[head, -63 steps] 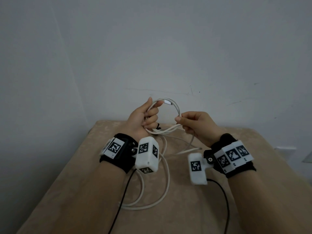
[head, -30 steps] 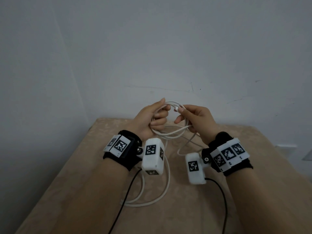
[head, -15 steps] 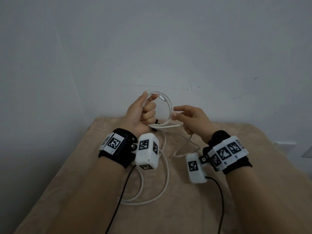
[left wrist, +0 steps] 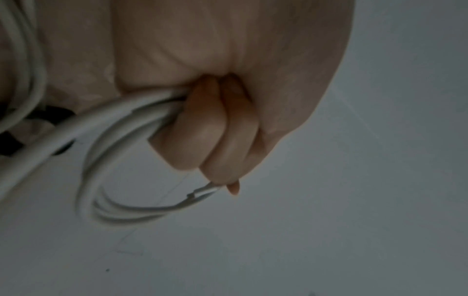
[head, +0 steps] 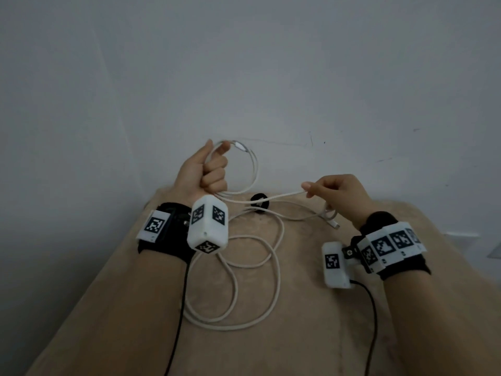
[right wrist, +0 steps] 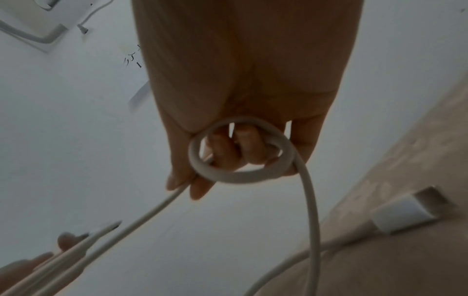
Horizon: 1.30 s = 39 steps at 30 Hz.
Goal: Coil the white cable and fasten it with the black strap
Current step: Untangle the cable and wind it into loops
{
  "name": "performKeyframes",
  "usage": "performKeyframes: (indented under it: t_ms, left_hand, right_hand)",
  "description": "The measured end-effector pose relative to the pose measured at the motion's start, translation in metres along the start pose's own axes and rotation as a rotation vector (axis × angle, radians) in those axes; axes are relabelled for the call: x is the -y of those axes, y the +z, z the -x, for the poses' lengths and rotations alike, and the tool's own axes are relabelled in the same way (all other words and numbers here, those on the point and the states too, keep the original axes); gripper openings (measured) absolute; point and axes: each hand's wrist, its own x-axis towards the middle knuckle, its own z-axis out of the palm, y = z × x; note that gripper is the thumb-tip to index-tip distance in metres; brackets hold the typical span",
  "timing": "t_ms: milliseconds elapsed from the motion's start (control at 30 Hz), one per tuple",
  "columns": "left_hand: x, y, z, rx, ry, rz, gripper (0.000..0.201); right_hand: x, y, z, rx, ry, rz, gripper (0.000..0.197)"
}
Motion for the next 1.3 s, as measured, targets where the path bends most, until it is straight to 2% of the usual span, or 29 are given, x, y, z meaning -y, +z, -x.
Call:
performKeyframes:
  t_ms: [200, 333, 533, 800, 967, 1167, 1300]
  left_hand:
    - [0.021, 0.027, -0.001, -0.013, -0.208, -0.278, 0.029]
    - [0.032, 0.032, -0.004, -0.008, -0.317, -0.375, 0.032]
    - [0.037, 0.030, -0.007, -0.064, -0.360, -0.467, 0.036]
    - [0.035, 0.031, -0.007, -0.078, -0.337, -0.525, 0.035]
    - [0.037, 0.032, -0.009, -0.112, -0.276, -0.604, 0.034]
    - [0.036, 0.031, -0.010, -0.164, -0.169, -0.704, 0.033]
    - [0.037, 0.033, -0.010, -0.175, -0.170, -0.778, 0.031]
  right_hand:
    - [-0.001, 0.006, -0.005, -0.132, 0.044, -0.020, 0.037]
    - [0.001, 0.010, -0.006, -0.164, 0.060, -0.055, 0.039]
    - [0.003, 0.011, -0.007, -0.210, 0.075, -0.159, 0.012]
    - [0.009, 0.006, -0.005, -0.053, 0.119, -0.373, 0.040]
    - [0.015, 0.008, -0.002, 0.067, 0.050, -0.559, 0.057]
    - [0.017, 0.009, 0.001, 0.298, 0.044, -0.597, 0.084]
    - [0.022, 0.014, 0.002, 0.360, 0.020, -0.490, 0.093]
